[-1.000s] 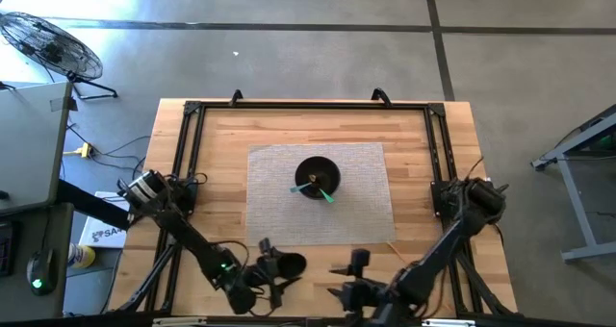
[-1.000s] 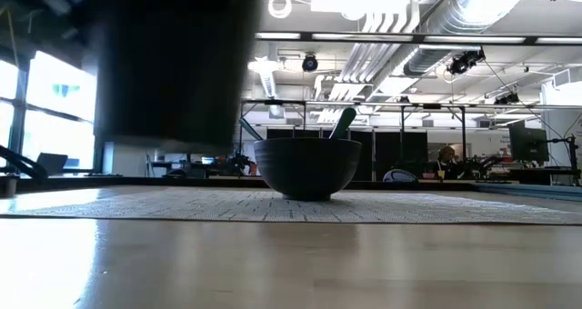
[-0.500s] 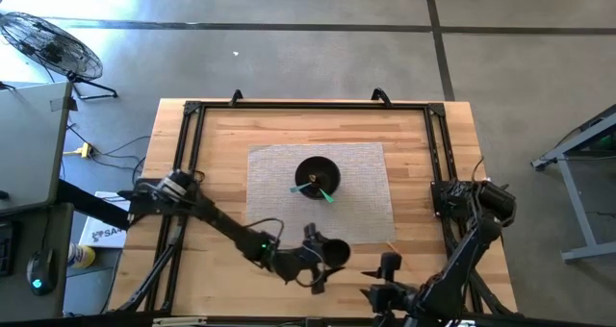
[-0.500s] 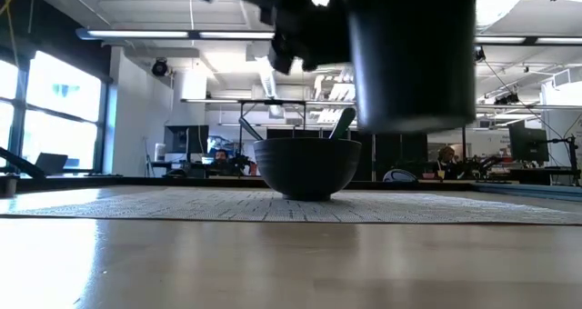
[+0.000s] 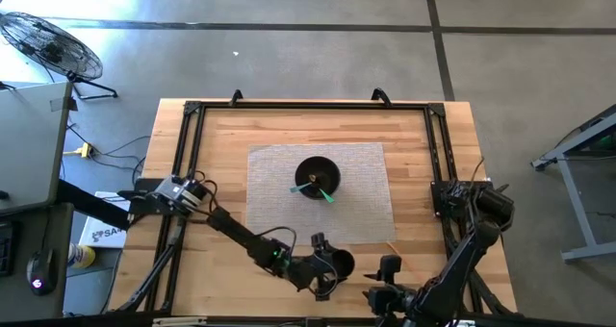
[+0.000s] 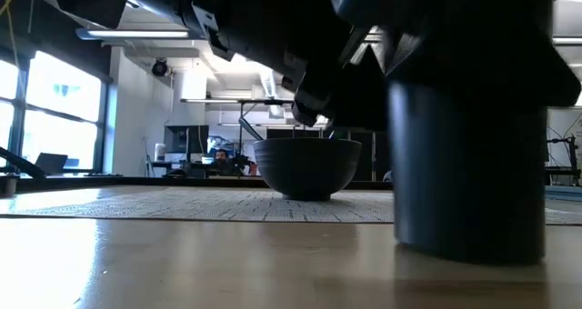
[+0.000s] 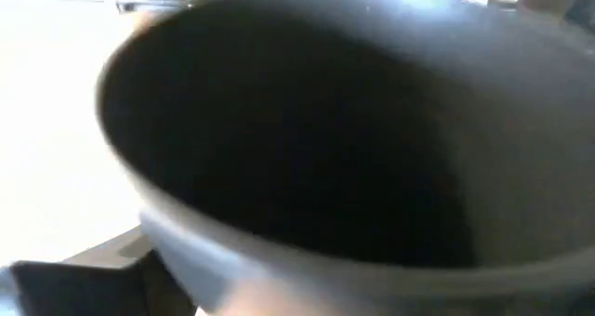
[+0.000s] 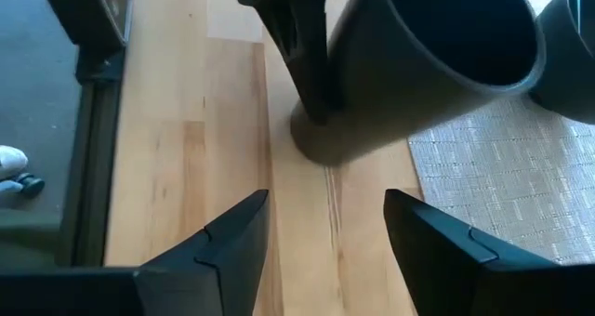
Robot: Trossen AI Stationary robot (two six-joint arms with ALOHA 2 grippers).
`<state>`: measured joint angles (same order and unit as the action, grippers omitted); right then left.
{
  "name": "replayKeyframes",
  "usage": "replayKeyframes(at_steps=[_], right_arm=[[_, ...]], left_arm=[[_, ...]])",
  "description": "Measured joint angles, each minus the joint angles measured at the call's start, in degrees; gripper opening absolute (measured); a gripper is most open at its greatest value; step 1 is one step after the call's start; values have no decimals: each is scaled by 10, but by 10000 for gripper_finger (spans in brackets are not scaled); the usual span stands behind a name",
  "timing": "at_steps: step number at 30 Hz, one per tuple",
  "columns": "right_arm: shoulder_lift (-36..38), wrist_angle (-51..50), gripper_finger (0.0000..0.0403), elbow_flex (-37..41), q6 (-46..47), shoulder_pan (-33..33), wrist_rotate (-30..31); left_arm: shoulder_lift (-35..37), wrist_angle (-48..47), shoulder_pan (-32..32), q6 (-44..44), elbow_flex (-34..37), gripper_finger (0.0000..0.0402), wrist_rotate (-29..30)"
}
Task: Pick & Place Utensil
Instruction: Put the black cup on the table mat
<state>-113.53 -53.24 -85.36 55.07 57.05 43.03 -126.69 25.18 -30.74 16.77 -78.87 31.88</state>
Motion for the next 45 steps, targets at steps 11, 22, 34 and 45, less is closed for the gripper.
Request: replayKeyframes(at_steps=[11, 22, 34, 45], right_arm=[[-5, -7, 277, 0, 44, -20, 19], [-6, 147, 388, 114, 77, -44, 49], [4, 392, 395, 156, -145, -61, 106], [6, 571, 395, 203, -182, -85, 135]], left_arm=[[11, -44, -9, 9, 0, 398, -13], [25, -115, -25, 40, 0, 398, -27], [29, -143, -27, 46, 0, 398, -30], [28, -147, -27, 48, 0, 398, -39]])
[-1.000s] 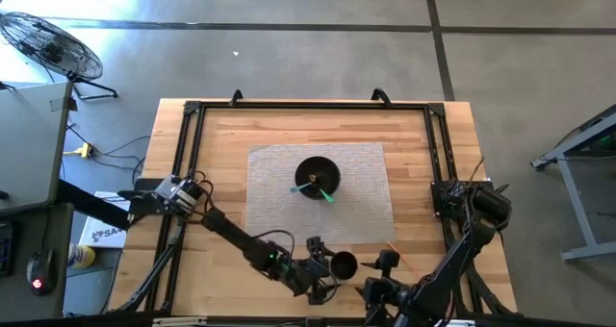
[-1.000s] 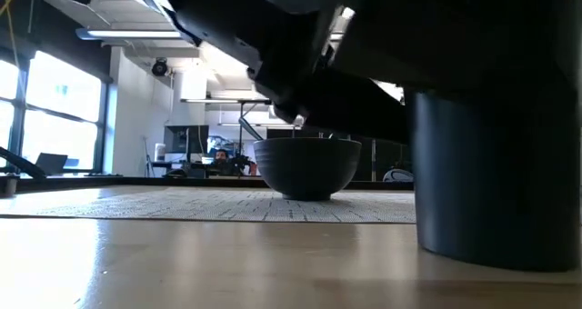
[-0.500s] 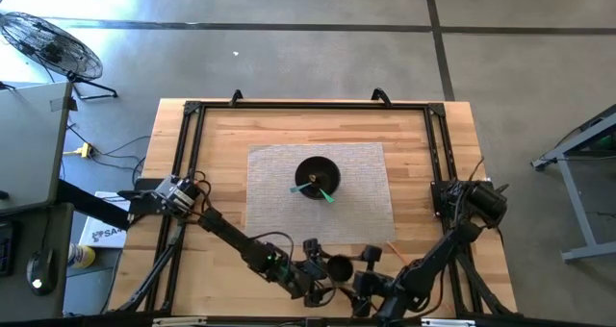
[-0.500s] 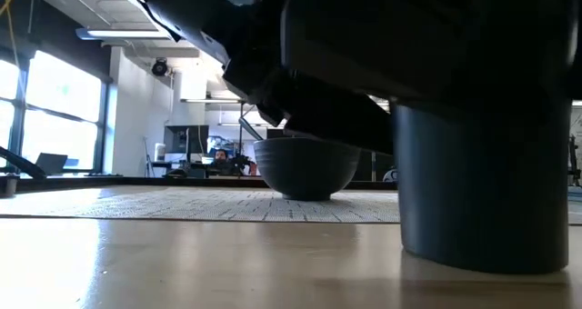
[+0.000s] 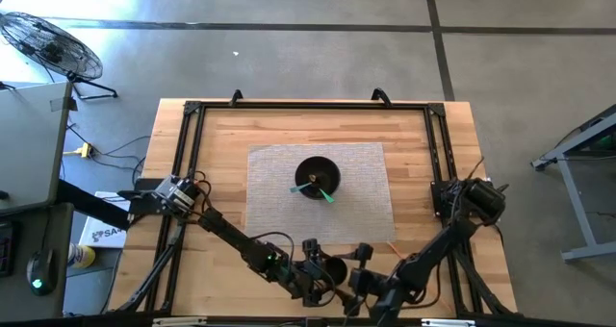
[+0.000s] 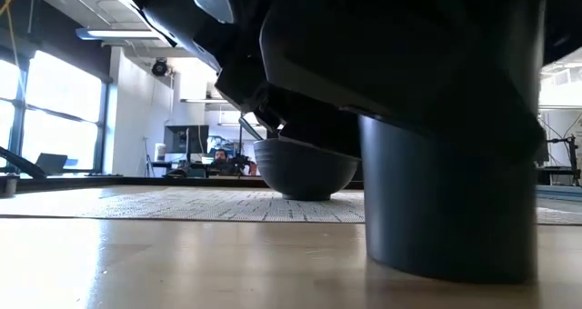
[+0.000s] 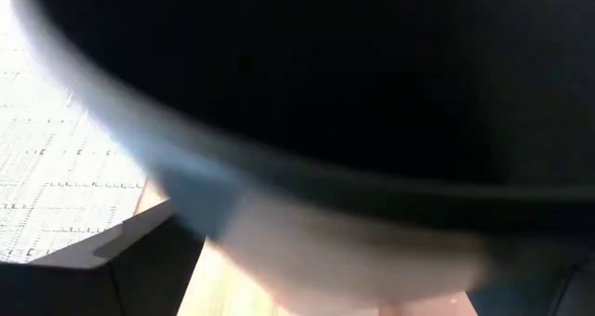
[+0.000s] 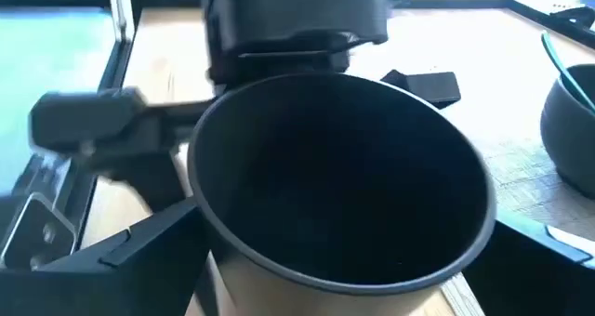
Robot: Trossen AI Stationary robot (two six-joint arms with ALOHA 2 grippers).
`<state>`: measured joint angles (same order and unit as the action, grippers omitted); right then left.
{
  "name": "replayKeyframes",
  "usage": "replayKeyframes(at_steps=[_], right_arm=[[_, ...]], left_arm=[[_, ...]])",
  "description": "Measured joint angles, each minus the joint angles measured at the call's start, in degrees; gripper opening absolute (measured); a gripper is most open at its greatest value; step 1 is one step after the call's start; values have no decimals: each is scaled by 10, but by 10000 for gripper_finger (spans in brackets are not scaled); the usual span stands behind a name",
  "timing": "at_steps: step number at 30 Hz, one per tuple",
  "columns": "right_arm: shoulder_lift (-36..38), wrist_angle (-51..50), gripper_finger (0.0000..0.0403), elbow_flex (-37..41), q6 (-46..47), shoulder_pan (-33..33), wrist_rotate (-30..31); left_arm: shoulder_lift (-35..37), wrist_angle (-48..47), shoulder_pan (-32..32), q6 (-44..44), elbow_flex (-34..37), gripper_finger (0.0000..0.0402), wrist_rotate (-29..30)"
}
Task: Pick & Place Utensil
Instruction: Put the black cup on the table mat
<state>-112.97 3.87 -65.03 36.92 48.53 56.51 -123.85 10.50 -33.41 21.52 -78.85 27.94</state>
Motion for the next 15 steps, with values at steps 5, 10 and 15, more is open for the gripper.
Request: replayKeyframes(at_steps=[5, 10, 15], right_arm=[[0, 145, 394, 54, -36, -3, 10], [0, 275, 388, 95, -82, -4, -1], [0, 308, 358, 111, -87, -4, 6]], left_arm=[[0, 0, 0, 0, 0, 399, -2], [0, 0, 0, 0, 0, 399, -2], [6, -3, -1, 0, 0, 399, -2]])
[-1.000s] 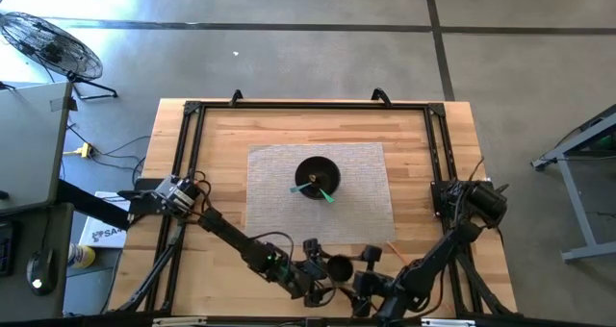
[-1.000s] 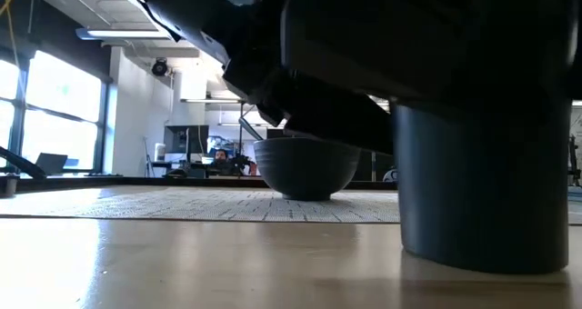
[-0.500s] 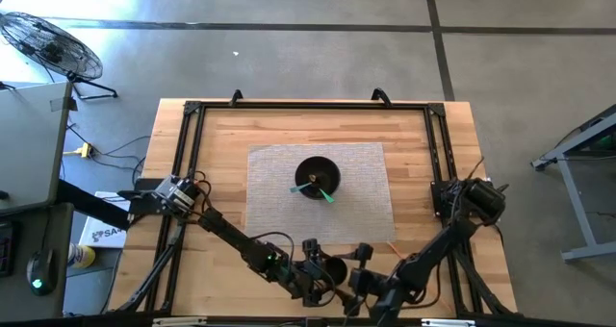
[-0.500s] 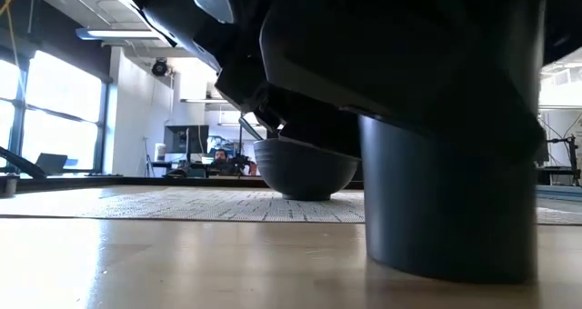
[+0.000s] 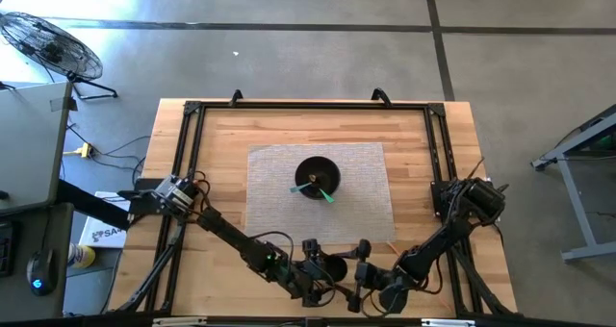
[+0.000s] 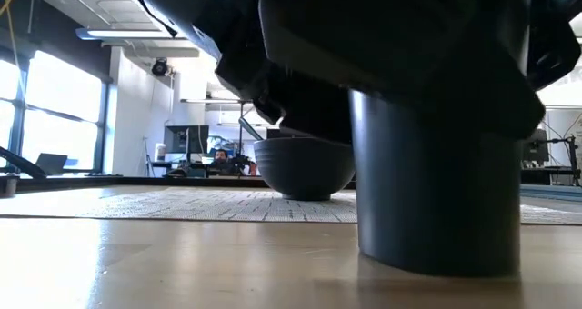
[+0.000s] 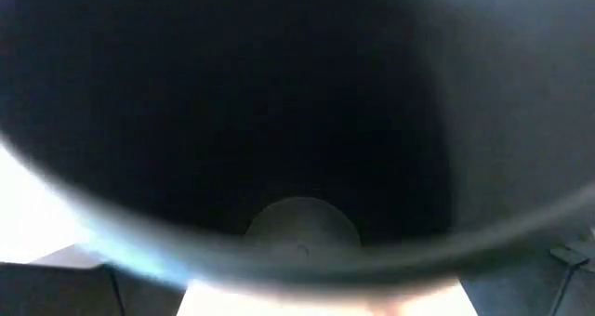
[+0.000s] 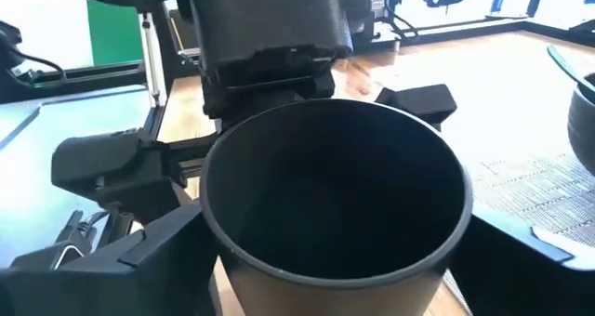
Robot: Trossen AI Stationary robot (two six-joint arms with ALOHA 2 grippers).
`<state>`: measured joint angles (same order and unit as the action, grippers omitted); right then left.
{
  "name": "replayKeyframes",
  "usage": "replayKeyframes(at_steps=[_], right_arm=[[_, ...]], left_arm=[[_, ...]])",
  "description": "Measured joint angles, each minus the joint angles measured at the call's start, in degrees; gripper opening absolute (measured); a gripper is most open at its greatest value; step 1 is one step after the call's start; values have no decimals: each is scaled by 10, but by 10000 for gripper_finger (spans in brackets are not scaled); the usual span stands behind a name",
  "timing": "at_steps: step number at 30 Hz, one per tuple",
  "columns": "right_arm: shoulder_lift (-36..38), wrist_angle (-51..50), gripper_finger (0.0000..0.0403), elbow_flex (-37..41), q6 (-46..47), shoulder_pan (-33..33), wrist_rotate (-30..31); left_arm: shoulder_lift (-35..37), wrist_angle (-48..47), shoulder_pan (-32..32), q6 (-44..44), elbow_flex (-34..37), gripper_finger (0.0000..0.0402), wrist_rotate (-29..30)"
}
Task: Pick & Place Utensil
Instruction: Put the black cup on the table mat
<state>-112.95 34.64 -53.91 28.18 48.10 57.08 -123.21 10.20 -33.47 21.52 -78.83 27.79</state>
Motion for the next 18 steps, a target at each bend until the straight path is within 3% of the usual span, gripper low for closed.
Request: replayKeyframes(at_steps=[5, 11, 18], right_arm=[[3, 7, 332, 0, -6, 2, 14], [59, 1, 330, 1, -55, 18, 39], [183, -147, 330, 1, -37, 31, 86]], left_arm=[[15, -23, -7, 2, 0, 399, 0], [46, -139, -25, 46, 0, 399, 18], [59, -236, -38, 126, -1, 399, 36]])
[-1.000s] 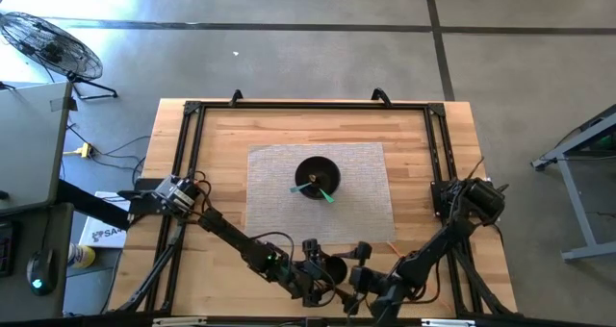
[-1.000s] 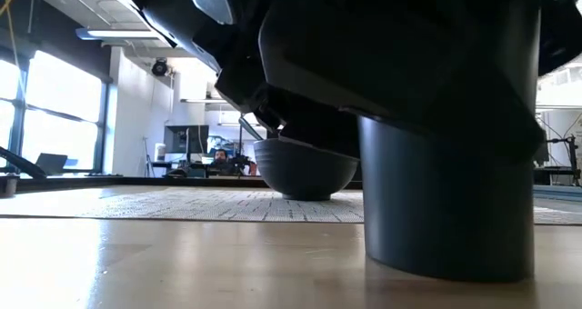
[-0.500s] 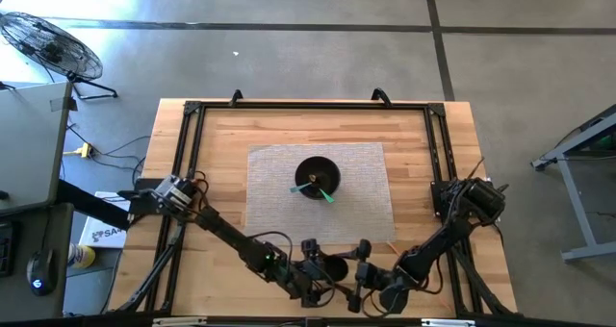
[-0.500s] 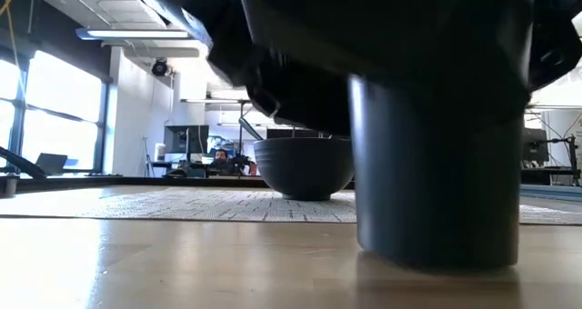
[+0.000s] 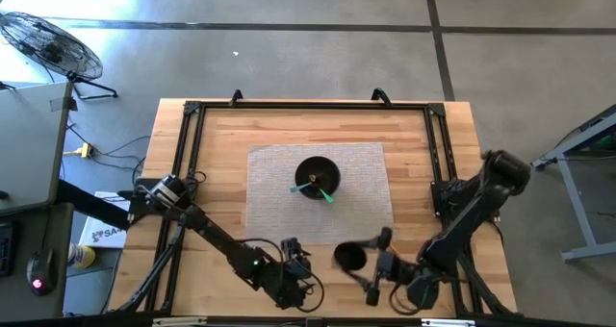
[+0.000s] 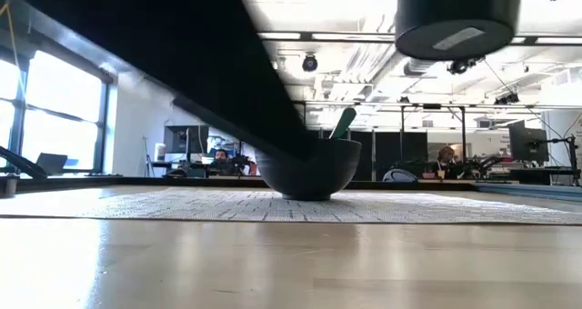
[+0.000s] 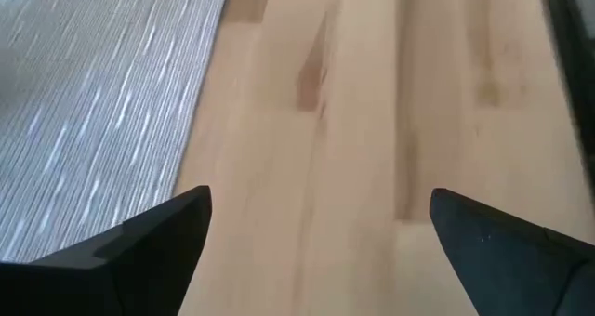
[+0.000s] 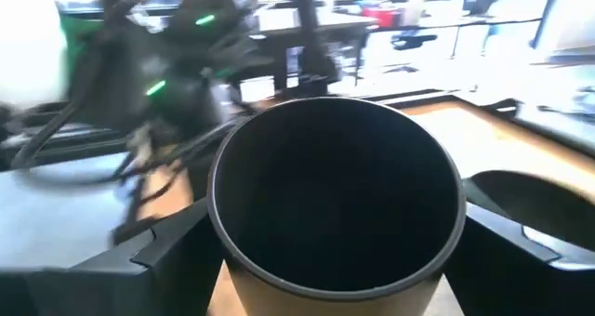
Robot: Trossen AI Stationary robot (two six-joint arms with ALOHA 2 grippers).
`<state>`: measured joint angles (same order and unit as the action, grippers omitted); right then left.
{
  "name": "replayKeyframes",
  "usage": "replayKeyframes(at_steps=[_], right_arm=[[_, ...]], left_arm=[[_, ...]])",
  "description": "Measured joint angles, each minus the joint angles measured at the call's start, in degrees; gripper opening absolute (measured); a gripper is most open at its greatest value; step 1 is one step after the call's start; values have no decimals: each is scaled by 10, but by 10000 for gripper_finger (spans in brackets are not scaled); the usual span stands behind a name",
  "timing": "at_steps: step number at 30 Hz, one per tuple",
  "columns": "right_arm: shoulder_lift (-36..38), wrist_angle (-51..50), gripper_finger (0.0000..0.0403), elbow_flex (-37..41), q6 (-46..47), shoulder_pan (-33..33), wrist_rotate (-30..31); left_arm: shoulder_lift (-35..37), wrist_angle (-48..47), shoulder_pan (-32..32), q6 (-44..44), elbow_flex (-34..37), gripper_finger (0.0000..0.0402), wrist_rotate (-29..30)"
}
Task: Pick & Place Utensil
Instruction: Put the black cup on the table mat
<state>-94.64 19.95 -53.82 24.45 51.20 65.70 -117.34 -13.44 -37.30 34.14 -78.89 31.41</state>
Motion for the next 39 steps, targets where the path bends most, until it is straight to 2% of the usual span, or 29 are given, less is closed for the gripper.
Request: replayKeyframes(at_steps=[6, 10, 16, 21, 23, 26, 29, 33, 39], right_arm=[[99, -160, 330, 0, 60, -33, 69], [146, -221, 330, 0, 57, -81, 86], [192, -328, 330, 12, 67, -194, 104], [219, -347, 330, 92, 114, -306, 99], [227, -335, 330, 134, 143, -357, 76], [229, -263, 330, 199, 154, -428, 22], [227, -150, 330, 257, 121, -485, -38], [227, -2, 330, 318, 73, -544, -81], [226, 72, 330, 363, 0, -600, -145]], left_arm=[[2, -25, 2, 4, 1, 399, -38], [2, -26, 2, 4, 1, 399, -53], [2, -26, 2, 2, 1, 399, -53], [2, -26, 2, 2, 1, 399, -53], [2, -26, 2, 2, 1, 399, -53], [2, -26, 2, 2, 1, 399, -53], [2, -26, 2, 2, 1, 399, -54], [2, -26, 2, 2, 1, 399, -53], [2, -26, 2, 2, 1, 399, -54]])
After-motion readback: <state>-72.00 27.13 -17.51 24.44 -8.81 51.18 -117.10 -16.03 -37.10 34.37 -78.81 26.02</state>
